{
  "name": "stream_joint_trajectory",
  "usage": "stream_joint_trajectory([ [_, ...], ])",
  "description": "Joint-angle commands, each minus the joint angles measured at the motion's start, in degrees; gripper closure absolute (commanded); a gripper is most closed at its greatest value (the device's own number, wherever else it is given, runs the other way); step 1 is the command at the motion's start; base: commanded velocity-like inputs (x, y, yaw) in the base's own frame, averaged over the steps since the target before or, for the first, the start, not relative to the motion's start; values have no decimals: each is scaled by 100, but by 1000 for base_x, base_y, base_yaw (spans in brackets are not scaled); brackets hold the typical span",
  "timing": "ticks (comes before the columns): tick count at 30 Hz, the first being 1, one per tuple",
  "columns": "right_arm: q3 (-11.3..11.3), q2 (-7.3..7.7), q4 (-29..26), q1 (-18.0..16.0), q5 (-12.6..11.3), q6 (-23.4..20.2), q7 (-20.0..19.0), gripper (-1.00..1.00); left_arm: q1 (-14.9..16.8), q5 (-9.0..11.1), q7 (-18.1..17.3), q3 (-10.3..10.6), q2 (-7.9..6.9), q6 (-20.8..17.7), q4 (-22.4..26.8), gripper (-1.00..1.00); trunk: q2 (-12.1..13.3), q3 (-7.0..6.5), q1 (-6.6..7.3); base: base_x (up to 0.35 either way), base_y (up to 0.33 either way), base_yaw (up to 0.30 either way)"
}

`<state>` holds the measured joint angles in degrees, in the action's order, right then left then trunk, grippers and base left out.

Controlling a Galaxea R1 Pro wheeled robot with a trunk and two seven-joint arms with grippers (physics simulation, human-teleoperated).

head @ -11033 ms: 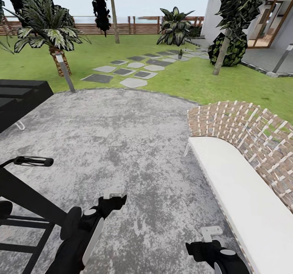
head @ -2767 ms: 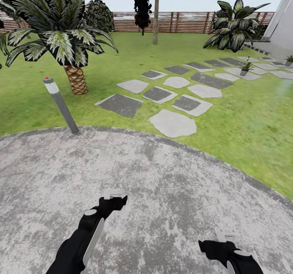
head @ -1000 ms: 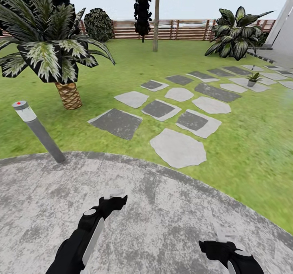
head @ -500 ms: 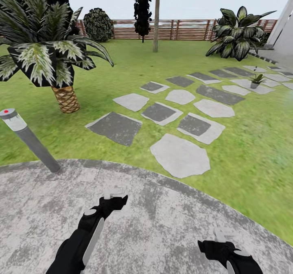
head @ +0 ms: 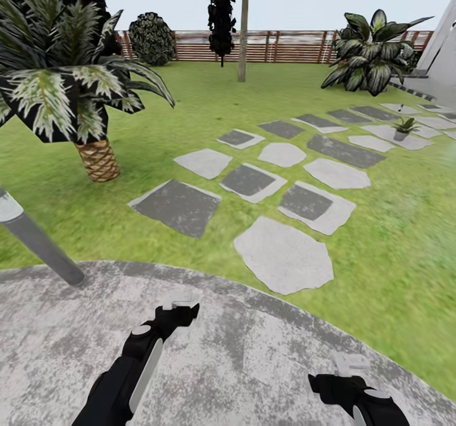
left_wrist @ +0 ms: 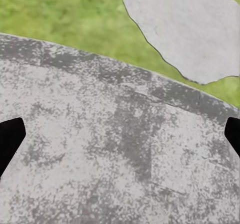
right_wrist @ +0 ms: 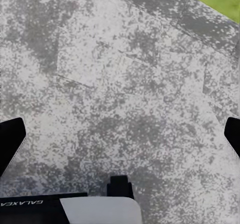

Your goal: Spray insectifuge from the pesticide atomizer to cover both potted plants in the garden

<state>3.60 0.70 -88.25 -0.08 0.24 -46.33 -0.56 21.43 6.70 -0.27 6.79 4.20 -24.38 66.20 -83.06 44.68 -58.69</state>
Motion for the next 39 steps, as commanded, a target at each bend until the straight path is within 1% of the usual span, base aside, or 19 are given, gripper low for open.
stream_joint_trajectory([
  [1, 1, 3, -8, -1, 3, -25, -6, -100, 2, 51, 0, -3, 1, -32, 7, -100, -2, 3, -4, 340, 0, -57],
  [18, 1, 0, -8, -1, 3, -30, 3, -100, 2, 51, 0, -2, 2, -32, 7, -100, -2, -85, -4, 340, 0, -208],
  [39, -8, -8, -8, -2, 5, -32, 29, -100, 2, 51, 0, -11, 2, -32, 7, -100, -2, -90, -4, 340, 0, -10],
])
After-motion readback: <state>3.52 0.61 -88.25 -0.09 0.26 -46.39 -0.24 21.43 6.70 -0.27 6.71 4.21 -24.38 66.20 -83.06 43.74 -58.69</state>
